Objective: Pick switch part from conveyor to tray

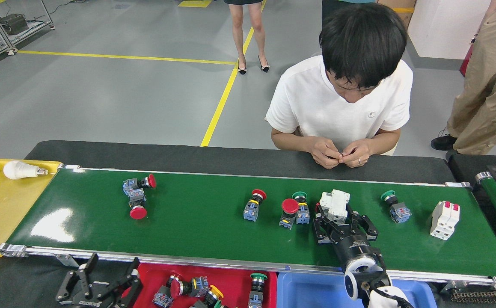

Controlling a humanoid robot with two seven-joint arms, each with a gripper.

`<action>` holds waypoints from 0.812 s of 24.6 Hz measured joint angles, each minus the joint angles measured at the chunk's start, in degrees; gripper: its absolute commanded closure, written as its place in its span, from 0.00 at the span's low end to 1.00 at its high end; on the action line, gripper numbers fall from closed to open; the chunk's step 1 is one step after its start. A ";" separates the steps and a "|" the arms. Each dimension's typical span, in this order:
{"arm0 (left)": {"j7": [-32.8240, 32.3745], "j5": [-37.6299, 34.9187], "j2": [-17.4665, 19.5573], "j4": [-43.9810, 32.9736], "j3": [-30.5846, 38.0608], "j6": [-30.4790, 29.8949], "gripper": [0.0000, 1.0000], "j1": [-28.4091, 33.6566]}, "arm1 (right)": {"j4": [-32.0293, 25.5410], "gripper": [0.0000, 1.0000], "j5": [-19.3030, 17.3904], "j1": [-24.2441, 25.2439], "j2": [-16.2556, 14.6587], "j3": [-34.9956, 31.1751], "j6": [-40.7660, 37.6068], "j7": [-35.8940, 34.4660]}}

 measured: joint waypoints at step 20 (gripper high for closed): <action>2.10 -3.48 9.47 48.06 -5.30 7.70 0.04 -35.19 | -21.56 0.75 -17.87 27.74 -12.60 -10.49 -43.19 0.24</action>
